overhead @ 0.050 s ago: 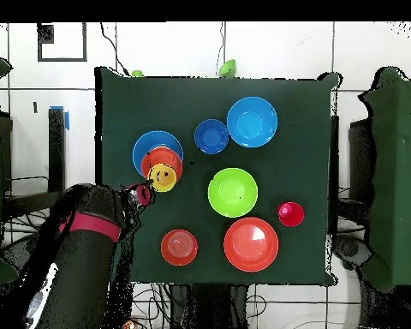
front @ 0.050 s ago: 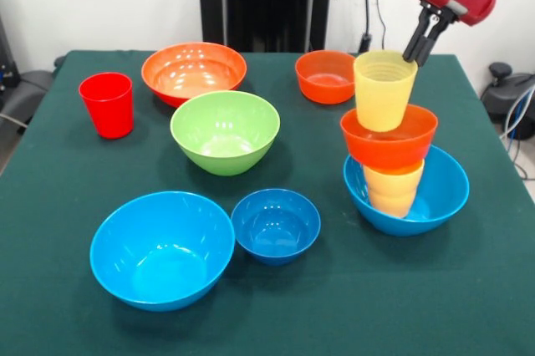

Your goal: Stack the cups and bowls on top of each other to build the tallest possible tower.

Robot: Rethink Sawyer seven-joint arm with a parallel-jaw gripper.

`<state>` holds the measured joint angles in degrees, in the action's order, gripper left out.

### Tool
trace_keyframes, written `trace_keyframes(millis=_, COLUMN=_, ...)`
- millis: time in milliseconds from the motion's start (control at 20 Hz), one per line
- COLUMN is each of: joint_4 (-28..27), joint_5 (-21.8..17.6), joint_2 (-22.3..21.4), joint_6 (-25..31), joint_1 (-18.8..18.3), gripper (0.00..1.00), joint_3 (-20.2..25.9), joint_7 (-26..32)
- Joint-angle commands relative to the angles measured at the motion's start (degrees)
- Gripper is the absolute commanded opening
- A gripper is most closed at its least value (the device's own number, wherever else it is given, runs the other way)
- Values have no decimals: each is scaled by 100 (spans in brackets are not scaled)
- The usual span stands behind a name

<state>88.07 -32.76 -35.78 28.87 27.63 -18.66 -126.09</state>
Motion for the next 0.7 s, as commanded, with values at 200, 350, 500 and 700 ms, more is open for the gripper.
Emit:
trace_keyframes(millis=200, joint_4=-152, joint_5=350, joint_2=113, joint_6=36, joint_1=26, gripper=0, joint_3=284, joint_7=-824)
trace_keyframes(millis=350, joint_4=-186, joint_5=427, joint_2=43, joint_6=151, joint_1=5, gripper=0, joint_3=321, joint_7=-702)
trace_keyframes(millis=500, joint_4=-228, joint_5=455, joint_2=23, joint_6=173, joint_1=23, gripper=0, joint_3=314, joint_7=-616)
trace_keyframes(millis=700, joint_4=-416, joint_5=588, joint_2=-78, joint_6=282, joint_1=-44, gripper=0, joint_3=412, joint_7=-470)
